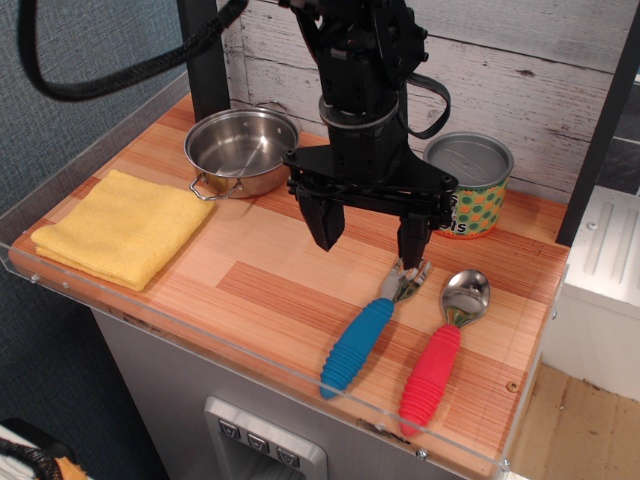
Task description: Move the yellow cloth to near the spoons
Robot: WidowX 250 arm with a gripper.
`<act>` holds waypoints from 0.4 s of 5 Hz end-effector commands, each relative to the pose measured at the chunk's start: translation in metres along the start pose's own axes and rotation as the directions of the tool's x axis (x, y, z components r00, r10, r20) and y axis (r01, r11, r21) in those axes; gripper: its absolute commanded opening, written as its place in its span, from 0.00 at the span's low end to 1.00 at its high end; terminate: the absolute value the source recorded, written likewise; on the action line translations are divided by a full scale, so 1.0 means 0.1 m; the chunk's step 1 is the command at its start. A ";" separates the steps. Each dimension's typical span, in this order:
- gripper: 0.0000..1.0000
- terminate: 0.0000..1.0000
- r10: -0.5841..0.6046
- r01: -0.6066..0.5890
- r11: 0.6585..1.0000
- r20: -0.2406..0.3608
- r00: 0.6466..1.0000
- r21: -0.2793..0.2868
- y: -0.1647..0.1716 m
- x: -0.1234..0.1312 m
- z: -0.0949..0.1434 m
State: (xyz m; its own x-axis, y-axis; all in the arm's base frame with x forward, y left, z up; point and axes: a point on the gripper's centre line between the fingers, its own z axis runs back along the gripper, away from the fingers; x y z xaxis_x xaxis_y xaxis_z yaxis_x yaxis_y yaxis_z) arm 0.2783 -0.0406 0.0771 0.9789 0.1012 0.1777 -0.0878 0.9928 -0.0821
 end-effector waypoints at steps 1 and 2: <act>1.00 0.00 0.000 0.000 1.000 0.000 1.000 0.000 0.00 0.00 0.00; 1.00 0.00 0.044 -0.043 0.998 -0.023 0.999 0.046 0.27 -0.04 -0.06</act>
State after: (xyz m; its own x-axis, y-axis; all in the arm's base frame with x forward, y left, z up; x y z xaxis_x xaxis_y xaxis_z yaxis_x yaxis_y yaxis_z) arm 0.2696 -0.0127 0.0618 0.9810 0.1476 0.1255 -0.1442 0.9889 -0.0364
